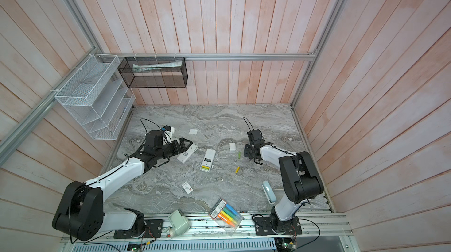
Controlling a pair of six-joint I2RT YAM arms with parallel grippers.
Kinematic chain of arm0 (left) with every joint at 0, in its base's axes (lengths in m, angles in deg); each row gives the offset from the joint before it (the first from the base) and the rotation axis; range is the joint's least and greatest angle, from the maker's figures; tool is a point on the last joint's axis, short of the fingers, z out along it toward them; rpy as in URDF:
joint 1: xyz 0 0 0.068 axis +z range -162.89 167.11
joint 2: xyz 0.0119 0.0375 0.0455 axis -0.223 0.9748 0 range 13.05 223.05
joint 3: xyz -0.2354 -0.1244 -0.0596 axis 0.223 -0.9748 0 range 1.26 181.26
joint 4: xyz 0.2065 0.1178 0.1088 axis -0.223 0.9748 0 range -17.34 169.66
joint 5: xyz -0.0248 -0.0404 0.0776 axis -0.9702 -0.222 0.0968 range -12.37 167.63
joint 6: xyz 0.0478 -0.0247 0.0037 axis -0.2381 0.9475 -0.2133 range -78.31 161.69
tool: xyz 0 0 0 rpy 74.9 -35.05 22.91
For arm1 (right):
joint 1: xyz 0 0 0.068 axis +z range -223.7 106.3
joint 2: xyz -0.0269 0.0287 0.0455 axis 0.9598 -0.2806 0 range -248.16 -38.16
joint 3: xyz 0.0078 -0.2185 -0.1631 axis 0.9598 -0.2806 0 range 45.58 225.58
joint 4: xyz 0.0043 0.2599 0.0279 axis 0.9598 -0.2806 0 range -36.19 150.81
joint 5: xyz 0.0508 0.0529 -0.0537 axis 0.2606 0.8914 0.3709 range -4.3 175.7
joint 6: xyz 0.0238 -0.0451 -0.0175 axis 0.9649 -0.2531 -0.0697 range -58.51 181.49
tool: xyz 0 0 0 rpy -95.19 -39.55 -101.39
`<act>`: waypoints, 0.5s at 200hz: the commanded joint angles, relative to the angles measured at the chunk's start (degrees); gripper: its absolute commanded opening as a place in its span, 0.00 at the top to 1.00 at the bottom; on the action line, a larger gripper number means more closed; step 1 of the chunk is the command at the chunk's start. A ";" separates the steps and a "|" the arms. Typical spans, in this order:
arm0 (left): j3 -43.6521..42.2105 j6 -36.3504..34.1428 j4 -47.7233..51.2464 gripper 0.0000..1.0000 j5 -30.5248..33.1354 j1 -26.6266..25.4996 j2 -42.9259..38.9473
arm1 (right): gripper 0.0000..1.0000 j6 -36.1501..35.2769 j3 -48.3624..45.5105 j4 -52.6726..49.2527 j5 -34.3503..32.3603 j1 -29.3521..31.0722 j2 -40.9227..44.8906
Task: Unload the batteries from the remote control
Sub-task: 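Move the right gripper to the red-handled screwdriver and close on its handle, then lift the screwdriver off the table with the right gripper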
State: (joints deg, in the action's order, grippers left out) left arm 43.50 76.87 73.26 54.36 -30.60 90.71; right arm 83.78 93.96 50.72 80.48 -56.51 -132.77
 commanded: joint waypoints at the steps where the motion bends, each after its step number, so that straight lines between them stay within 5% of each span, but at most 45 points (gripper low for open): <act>1: 1.64 0.06 -1.04 0.00 -1.03 -0.30 0.64 | 1.00 -2.94 -1.16 -0.02 0.50 -0.05 2.14; 100: 1.58 0.66 -2.66 0.00 -2.97 -0.71 1.67 | 1.00 -9.82 -3.81 1.84 5.55 3.29 9.51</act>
State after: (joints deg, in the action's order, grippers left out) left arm 43.50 76.93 72.59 52.74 -30.91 91.59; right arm 77.02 91.09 51.01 82.54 -55.64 -125.51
